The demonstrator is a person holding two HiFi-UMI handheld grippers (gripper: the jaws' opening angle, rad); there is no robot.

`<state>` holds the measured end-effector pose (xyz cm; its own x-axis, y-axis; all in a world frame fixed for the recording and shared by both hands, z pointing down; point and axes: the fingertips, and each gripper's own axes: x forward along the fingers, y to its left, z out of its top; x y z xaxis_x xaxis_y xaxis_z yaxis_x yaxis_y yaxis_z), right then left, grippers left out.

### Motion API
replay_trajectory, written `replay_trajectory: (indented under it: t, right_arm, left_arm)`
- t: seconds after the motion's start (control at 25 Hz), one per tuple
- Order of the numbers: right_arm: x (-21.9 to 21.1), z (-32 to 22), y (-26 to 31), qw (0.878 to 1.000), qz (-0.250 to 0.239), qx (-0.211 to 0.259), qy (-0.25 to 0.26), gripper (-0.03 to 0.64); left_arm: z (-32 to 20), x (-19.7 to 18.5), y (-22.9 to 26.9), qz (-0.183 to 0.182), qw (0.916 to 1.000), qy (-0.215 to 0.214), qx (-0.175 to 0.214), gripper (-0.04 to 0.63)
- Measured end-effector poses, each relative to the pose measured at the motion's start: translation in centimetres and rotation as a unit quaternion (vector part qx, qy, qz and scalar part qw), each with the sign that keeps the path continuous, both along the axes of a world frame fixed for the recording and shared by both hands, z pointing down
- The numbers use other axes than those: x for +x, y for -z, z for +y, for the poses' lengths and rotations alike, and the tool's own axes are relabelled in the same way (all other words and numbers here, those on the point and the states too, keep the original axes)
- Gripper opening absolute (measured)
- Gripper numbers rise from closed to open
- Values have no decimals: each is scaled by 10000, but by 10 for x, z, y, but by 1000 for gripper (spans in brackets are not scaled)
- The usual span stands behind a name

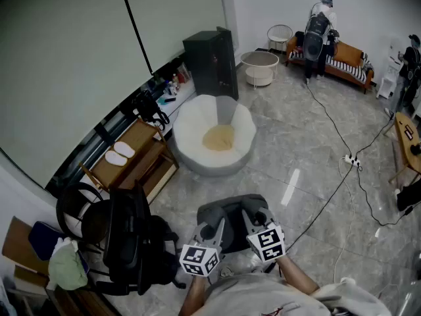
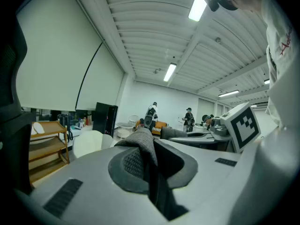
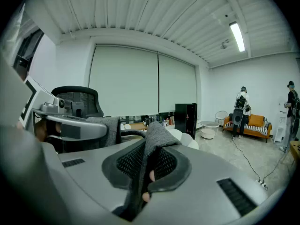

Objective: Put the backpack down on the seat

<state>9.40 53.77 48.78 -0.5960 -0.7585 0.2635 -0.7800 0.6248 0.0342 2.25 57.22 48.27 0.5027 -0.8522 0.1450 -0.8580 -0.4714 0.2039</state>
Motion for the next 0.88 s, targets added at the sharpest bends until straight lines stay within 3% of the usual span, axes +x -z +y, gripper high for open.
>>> replay_trajectory:
  t: [0.88]
  right_arm:
    - [69,-4,3,9995,-213,-3,217,48]
  left_arm:
    - [-4,72,3,1,9999,114,-15,54]
